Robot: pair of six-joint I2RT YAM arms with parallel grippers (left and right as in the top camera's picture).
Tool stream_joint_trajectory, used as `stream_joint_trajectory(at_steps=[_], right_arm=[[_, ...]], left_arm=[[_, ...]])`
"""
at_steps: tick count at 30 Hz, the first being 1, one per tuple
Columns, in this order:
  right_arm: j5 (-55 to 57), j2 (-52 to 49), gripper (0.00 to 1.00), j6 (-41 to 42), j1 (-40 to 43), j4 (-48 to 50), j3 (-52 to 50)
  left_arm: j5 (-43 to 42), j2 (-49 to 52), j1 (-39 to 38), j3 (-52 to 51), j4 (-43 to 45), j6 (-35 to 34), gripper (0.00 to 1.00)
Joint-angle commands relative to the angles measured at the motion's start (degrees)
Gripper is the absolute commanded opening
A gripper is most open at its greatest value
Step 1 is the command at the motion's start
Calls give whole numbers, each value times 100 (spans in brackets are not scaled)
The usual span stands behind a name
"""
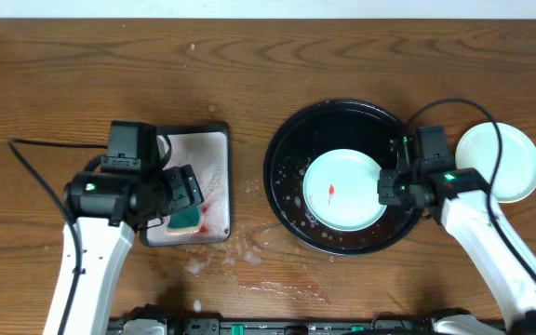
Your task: Clean dirty plates on tray and stack at the side
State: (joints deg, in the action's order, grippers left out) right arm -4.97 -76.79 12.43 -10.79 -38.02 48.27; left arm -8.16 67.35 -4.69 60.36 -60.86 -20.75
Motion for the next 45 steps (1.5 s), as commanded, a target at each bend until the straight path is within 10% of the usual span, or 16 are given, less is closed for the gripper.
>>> stream_joint_trajectory(at_steps=[1, 7, 11, 16, 18, 42, 45], right_arm=[[-302, 728, 34, -560, -46, -11, 243], [-369, 1049, 38, -256, -46, -83, 240], [-426, 1005, 37, -192, -48, -188, 240], [-455, 1003, 37, -173, -52, -210, 238], [-457, 1003, 36, -175, -52, -219, 238], [-59, 791, 39, 258, 15, -433, 229], [-66, 570, 40, 258, 125, -470, 229]], left_arm=[[841, 313, 17, -625, 402, -350, 84], [994, 1215, 17, -1384, 1856, -592, 64], [817, 1996, 17, -1394, 2422, -590, 33], [715, 2597, 17, -1397, 2719, -455, 29], [710, 2699, 17, -1394, 2756, -310, 8], [289, 1523, 17, -776, 1657, 411, 8], [391, 1582, 17, -776, 1705, 511, 33]])
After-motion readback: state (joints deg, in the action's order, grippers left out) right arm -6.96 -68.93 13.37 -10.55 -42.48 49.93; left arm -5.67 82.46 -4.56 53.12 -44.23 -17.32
